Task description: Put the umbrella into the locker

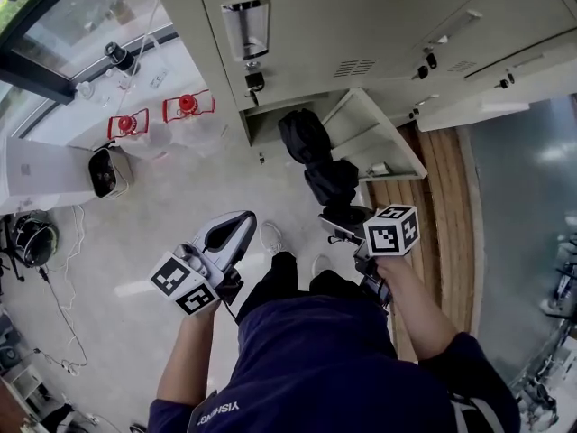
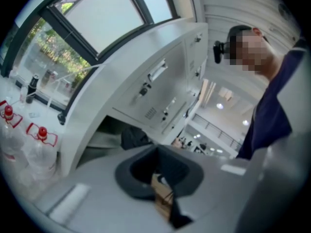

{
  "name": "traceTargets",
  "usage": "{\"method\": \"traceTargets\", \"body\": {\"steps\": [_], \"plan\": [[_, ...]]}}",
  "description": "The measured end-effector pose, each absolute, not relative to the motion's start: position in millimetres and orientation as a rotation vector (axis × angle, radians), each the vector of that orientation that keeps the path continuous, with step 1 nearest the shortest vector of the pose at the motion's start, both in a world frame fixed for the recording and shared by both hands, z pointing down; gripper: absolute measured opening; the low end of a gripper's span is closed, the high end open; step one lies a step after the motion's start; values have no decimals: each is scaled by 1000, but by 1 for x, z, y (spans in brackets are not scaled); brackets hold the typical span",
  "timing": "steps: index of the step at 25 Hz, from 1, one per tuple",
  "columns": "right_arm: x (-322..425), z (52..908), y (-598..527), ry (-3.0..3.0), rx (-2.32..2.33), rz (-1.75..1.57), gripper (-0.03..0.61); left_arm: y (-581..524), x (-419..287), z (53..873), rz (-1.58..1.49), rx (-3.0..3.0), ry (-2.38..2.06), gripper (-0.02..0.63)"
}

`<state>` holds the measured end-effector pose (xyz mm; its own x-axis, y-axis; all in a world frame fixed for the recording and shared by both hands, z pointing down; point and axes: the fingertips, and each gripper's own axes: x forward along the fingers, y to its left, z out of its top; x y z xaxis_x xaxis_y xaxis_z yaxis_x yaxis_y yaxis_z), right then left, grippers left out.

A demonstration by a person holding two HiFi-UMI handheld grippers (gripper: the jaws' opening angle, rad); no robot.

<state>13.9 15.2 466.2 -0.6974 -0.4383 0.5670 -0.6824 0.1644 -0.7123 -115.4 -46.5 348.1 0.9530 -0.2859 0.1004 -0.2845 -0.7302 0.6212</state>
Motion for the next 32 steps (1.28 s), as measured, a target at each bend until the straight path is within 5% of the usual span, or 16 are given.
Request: {"method": "traceTargets", "body": {"steps": [32], "plan": [[60, 582, -175, -1967, 1221, 798, 83, -86, -89, 447, -3, 2303, -672, 0]]}}
